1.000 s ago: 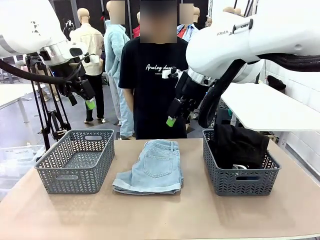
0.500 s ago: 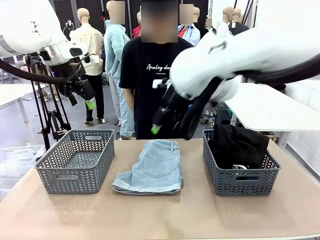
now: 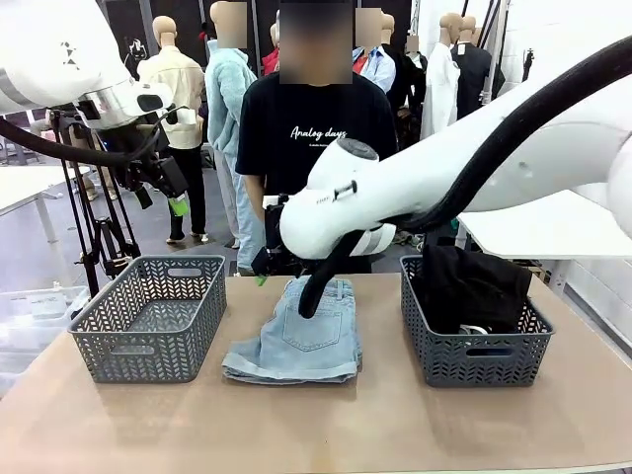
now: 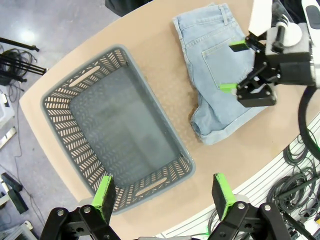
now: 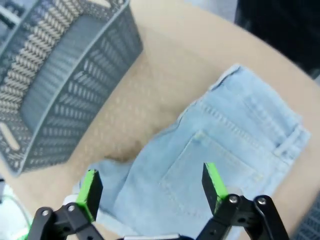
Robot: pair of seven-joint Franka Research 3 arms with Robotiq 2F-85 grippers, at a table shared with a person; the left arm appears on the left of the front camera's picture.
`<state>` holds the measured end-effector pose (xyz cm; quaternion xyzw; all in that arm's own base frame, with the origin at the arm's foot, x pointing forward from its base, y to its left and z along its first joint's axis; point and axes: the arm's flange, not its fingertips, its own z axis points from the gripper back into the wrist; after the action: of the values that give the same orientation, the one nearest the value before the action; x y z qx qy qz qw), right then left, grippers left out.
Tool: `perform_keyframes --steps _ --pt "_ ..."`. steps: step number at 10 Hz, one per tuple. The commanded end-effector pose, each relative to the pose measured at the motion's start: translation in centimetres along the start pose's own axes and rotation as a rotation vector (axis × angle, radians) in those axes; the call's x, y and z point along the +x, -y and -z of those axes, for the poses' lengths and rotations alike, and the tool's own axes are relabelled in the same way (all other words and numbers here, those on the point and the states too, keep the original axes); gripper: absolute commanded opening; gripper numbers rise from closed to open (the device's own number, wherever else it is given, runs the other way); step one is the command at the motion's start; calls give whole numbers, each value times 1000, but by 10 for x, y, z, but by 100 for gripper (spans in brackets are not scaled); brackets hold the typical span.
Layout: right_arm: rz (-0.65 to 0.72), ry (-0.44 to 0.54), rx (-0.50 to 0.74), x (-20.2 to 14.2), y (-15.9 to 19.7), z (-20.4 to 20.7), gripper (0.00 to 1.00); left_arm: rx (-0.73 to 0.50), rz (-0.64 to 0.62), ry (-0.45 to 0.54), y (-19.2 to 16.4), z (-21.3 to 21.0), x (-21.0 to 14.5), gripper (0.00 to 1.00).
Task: Sort the tops and bottoms.
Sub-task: Lift clothes from the center of the table with your right hand.
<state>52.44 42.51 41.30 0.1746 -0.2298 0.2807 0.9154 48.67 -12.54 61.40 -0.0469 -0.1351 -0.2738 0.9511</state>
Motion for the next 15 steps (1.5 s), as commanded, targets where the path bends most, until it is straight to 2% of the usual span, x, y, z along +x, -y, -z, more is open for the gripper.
perform_keyframes --steps 1,2,3,4,5,8,10,13,15 --pt "61 71 -121 5 -9 14 100 3 -2 10 -1 -2 0 100" --pt "69 44 -183 4 -7 20 100 3 -2 10 -1 -2 0 100" --pt "60 -44 -194 4 -8 8 100 3 -2 10 -1 -2 0 100" --pt "37 48 -79 1 5 11 100 3 -2 10 -1 -2 0 100" --pt "37 48 -79 1 5 11 100 3 -2 10 -1 -2 0 100" --pt "144 -42 -225 8 23 0 100 3 -2 10 -1 -2 0 100" --pt "196 -191 -329 17 41 -10 100 3 -2 10 -1 -2 0 100" --pt "254 -265 -403 29 63 6 100 3 -2 10 -1 -2 0 100" --pt "298 -302 -430 20 72 23 100 3 -2 10 -1 -2 0 100"
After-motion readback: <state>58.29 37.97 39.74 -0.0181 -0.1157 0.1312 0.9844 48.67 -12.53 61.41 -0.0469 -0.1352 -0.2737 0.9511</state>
